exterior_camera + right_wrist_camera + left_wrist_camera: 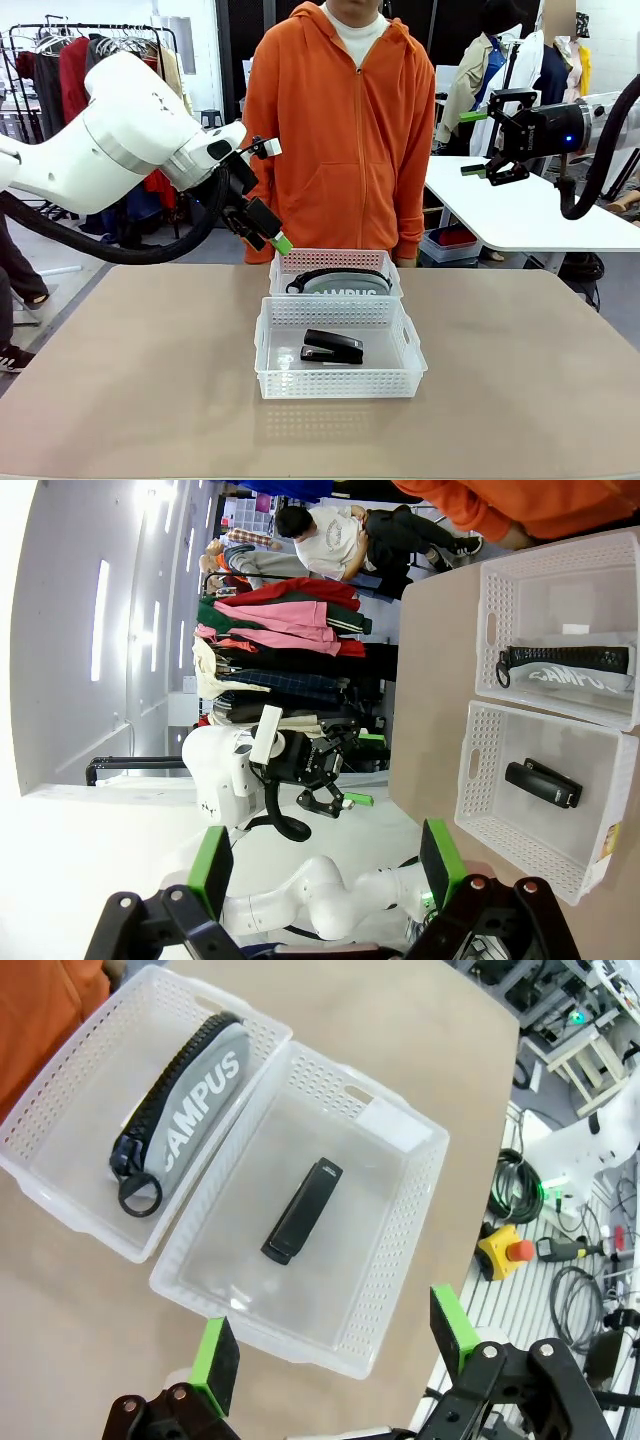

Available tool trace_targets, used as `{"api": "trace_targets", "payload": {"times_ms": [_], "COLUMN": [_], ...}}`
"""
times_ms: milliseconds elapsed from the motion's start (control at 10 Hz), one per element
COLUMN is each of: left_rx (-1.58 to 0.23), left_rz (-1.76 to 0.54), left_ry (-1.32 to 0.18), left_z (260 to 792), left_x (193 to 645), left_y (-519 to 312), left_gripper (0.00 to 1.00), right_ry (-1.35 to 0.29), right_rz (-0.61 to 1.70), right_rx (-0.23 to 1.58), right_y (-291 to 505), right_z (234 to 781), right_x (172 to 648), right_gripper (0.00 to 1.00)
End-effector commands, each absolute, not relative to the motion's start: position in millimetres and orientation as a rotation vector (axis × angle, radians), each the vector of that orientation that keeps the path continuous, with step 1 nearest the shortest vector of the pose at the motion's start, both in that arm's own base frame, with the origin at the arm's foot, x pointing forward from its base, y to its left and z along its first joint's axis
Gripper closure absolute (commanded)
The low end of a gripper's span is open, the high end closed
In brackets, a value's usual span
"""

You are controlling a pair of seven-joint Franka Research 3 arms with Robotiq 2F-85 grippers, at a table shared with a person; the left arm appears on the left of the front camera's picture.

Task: Distribute items into two baskets.
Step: Place the picked Stapler into the Organizing basket as instructed by the person.

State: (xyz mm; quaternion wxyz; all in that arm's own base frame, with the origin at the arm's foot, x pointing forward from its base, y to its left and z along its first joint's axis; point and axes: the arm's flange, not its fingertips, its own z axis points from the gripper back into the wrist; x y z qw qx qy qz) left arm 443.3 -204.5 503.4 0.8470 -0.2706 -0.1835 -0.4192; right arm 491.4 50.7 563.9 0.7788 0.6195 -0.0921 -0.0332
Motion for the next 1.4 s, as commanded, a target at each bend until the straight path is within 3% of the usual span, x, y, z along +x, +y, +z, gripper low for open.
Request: {"api": "trace_targets", "payload": {"times_ms": [0, 200, 600, 1300], "left_rx": [-0.571, -0.768, -1.147, -1.450], "left_rz": [-0.884, -0.808, -0.602, -0.236], "left_ry": [-0.386, -0.267, -0.194, -0.326], "left_z": [503.1, 522.6, 559.2, 550.9], "left_x": [443.1, 442.6, 446.7, 481.8], "left_y": [-204.6, -176.1, -118.3, -17.5], "left_gripper": [0.00, 0.00, 0.00, 0.00], "right_ry": [-0.201, -0.201, -0.201, -0.201], "right_rz": [-0.078, -0.078, -0.078, -0.078], "right_rx": [1.337, 1.337, 1.337, 1.337], "right_y": [51.3, 51.3, 51.3, 51.3], "right_z": [567.9, 567.9, 567.9, 567.9], "right_x": [492.0, 492.0, 492.0, 492.0], "right_gripper": [0.00, 0.00, 0.00, 0.00]}}
